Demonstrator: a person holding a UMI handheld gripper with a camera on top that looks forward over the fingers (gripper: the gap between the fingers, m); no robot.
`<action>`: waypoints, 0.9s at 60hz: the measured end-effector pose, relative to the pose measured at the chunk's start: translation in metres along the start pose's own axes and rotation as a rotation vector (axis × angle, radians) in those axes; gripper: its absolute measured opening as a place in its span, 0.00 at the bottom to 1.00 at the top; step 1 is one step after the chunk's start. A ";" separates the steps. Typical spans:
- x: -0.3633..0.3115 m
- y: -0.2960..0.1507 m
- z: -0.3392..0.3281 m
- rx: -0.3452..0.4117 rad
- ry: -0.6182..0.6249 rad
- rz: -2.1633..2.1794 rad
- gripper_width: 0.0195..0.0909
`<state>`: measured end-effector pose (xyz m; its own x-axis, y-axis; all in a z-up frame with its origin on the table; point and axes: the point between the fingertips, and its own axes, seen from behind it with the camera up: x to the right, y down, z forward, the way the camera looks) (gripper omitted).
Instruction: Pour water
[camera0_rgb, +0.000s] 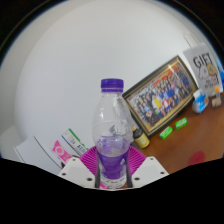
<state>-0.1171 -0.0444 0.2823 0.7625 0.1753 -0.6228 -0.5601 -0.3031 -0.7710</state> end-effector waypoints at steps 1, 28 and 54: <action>0.007 -0.008 -0.001 0.006 0.019 -0.044 0.23; 0.254 -0.007 -0.012 -0.034 0.336 -0.612 0.23; 0.296 0.035 -0.018 -0.100 0.373 -0.552 0.70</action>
<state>0.0946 -0.0199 0.0730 0.9992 -0.0003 -0.0396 -0.0372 -0.3500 -0.9360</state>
